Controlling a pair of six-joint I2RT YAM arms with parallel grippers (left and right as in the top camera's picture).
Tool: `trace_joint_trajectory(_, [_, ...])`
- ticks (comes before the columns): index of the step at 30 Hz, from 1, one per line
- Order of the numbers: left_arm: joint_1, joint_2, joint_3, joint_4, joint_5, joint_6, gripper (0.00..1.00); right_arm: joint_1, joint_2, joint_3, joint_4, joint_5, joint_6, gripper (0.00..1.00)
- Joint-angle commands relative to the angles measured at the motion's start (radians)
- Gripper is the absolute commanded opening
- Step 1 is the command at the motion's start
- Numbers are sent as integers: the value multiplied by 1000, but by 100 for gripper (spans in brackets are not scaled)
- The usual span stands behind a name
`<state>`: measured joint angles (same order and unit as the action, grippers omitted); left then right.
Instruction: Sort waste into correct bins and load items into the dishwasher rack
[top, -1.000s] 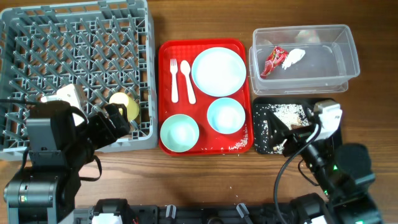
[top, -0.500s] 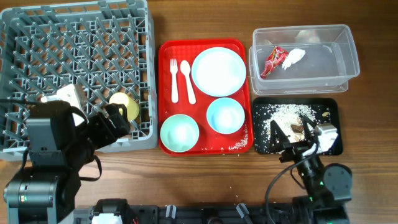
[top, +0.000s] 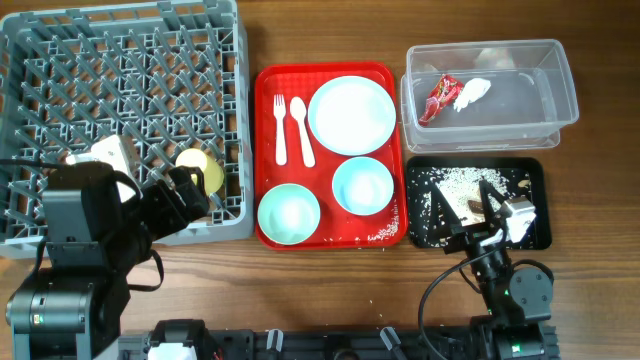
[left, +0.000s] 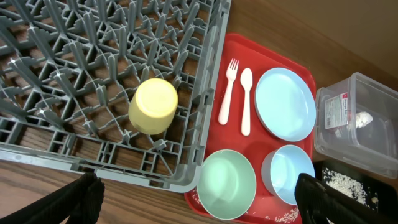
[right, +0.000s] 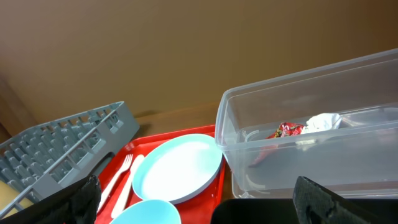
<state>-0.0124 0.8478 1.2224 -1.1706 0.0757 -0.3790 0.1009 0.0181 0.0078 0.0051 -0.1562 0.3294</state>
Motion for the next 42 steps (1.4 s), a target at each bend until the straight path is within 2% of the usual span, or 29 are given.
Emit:
trace_joint_trajectory(1, [-3,-2,14,3,-6,8,100,-5,-13,-3,8,2,14,100])
trace_joint_trajectory(3, [-3,-2,14,3,-1,4,100,-5,-13,-3,8,2,14,100])
trace_joint_trajectory(6, [-3,-2,14,11,92,-56,100,-5,-13,-3,8,2,14,100])
trace_joint_trajectory(9, [-4,11,14,104,151,-45,100,-5,-13,-3,8,2,14,100])
trace_joint_trajectory(11, [-21,62,16,166,235,10,99,-5,-13,-3,8,2,14,100])
trace_joint_trajectory(13, [-68,148,31,186,228,9,95,-5,-13,-3,8,2,14,100])
trace_joint_trajectory(16, [-188,355,104,190,136,9,93,-5,-13,-3,8,2,14,100])
trace_joint_trajectory(18, [-272,508,179,186,2,9,86,-5,-13,-3,8,2,14,100])
trace_joint_trajectory(21, [-363,732,294,209,-188,10,85,-5,-13,-3,8,2,14,100])
trace_joint_trajectory(26, [-388,999,344,333,-227,34,67,-5,-13,-3,8,2,14,100])
trace_joint_trajectory(29, [-365,1127,344,396,-218,31,60,-5,-13,-3,8,2,14,100])
trace_joint_trajectory(31, [-350,1186,344,425,-192,31,59,-5,-13,-3,8,2,14,100])
trace_joint_trajectory(36, [-331,1287,343,438,-142,31,48,-5,-13,-3,8,2,14,100])
trace_joint_trajectory(38, [-330,1321,342,438,-99,31,40,-5,-13,-3,8,2,13,100])
trace_joint_trajectory(42, [-330,1351,342,439,-20,31,16,-5,-13,-3,8,2,13,100])
